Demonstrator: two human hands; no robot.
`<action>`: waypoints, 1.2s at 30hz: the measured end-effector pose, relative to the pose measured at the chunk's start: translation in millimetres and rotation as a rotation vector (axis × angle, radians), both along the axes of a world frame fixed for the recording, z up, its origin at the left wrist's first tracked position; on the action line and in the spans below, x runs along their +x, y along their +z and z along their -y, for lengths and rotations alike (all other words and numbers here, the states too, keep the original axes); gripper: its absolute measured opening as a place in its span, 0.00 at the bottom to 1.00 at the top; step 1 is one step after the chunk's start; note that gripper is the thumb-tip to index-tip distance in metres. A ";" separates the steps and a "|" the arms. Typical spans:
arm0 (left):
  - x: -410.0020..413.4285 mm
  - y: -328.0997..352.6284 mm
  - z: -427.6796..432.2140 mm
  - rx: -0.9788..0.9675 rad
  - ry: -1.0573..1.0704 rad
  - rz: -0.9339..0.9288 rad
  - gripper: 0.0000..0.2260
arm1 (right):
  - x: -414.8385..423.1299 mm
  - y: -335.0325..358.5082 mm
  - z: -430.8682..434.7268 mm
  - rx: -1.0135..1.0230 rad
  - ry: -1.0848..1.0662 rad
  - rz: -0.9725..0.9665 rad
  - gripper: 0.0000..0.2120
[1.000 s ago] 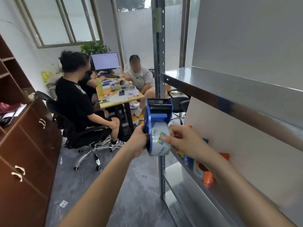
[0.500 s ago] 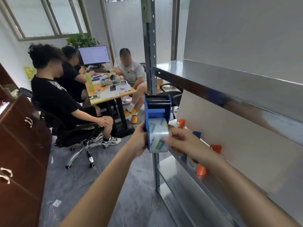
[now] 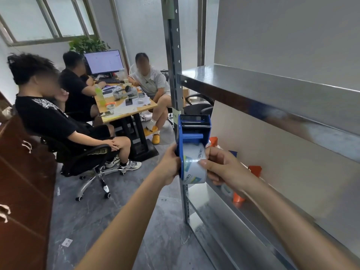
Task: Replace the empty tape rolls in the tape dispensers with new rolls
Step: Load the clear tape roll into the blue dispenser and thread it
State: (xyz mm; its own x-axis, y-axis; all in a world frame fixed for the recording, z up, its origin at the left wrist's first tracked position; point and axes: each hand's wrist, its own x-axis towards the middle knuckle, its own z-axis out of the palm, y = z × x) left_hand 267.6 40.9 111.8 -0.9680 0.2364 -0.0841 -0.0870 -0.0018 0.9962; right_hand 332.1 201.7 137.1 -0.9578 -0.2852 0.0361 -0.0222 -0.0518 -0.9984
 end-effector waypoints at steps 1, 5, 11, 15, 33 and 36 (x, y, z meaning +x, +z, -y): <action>0.9 -0.2 -1.5 0.021 0.006 0.005 0.23 | -0.2 -0.8 0.7 0.026 -0.002 -0.017 0.07; 0.0 0.8 -1.0 0.088 0.023 0.005 0.25 | 0.2 -8.5 3.0 0.140 0.056 -0.130 0.15; -2.2 -6.4 2.0 0.056 0.018 0.014 0.17 | -1.7 4.1 -6.2 0.179 0.050 -0.029 0.22; -0.2 -8.5 -1.9 0.001 0.016 0.023 0.14 | -5.9 11.6 -2.3 0.062 -0.006 0.118 0.17; -3.0 -2.7 -6.2 0.103 0.092 0.059 0.17 | 1.4 15.8 -7.0 0.199 0.013 -0.014 0.19; -4.6 -2.5 -5.2 0.097 0.104 0.057 0.16 | 3.4 10.1 -8.6 0.156 0.027 -0.054 0.10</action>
State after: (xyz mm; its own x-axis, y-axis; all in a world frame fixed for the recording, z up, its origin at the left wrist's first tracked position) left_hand 262.9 46.1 109.3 -0.9820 0.1446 -0.1213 -0.1378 -0.1098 0.9844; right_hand 335.5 210.3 147.2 -0.9475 -0.3172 0.0405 -0.0767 0.1026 -0.9918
